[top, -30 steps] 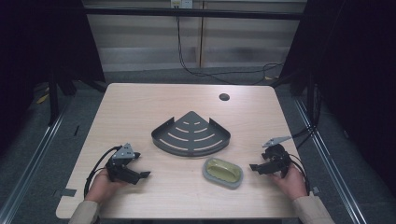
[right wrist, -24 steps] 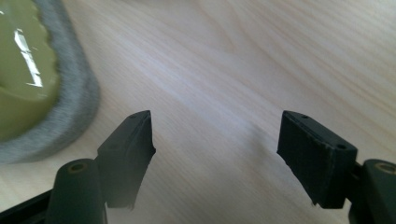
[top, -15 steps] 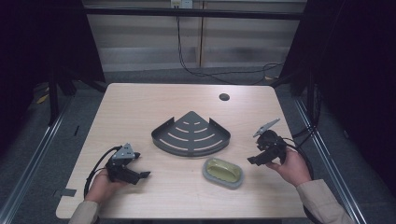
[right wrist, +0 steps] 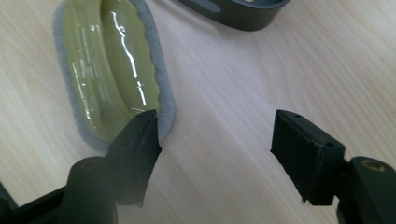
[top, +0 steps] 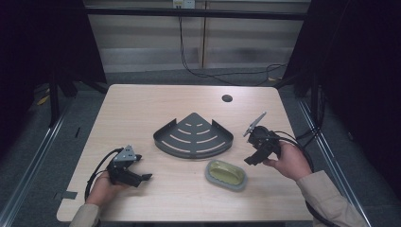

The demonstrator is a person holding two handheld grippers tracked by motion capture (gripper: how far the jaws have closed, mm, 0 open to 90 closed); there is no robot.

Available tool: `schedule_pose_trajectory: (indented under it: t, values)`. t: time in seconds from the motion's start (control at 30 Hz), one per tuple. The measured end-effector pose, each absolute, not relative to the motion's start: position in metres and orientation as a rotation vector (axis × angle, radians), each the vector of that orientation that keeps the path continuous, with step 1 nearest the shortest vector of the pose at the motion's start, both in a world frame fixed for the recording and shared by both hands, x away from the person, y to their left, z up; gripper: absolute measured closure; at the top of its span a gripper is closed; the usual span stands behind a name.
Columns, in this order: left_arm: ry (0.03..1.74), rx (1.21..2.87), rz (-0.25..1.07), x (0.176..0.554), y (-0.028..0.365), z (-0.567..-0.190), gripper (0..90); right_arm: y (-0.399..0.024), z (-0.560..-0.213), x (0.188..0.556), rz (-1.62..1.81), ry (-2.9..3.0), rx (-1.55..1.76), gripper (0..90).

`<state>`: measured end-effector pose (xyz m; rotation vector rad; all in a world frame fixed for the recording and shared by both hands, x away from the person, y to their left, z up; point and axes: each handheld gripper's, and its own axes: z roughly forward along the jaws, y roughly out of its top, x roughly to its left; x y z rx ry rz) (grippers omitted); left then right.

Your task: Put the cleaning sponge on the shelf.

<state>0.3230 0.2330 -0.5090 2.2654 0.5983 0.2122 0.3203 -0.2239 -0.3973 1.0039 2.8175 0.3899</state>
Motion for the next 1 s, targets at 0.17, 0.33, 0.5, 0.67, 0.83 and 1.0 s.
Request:
schedule_pose_trajectory:
  t: [0.17, 0.33, 0.5, 0.67, 0.83, 1.0]
  values:
    - [0.599, 2.264, 0.212, 0.323, 0.233, -0.509, 12.2, -0.215, -0.394, 0.32, 0.371, 2.841, 0.974, 31.7]
    - [0.601, 2.257, 0.209, 0.323, 0.233, -0.509, 12.3, -0.206, -0.391, 0.32, 0.366, 2.868, 0.942, 31.8]
    - [0.609, 2.246, 0.205, 0.323, 0.234, -0.509, 13.1, -0.197, -0.391, 0.321, 0.336, 2.886, 0.929, 32.3]
    - [0.61, 2.247, 0.205, 0.323, 0.235, -0.509, 13.1, -0.189, -0.391, 0.323, 0.329, 2.894, 0.906, 32.6]
    - [0.612, 2.248, 0.206, 0.323, 0.235, -0.509, 13.1, -0.178, -0.39, 0.322, 0.327, 2.914, 0.886, 33.0]
    - [0.608, 2.25, 0.214, 0.323, 0.235, -0.509, 13.1, -0.166, -0.39, 0.321, 0.318, 2.94, 0.86, 33.3]
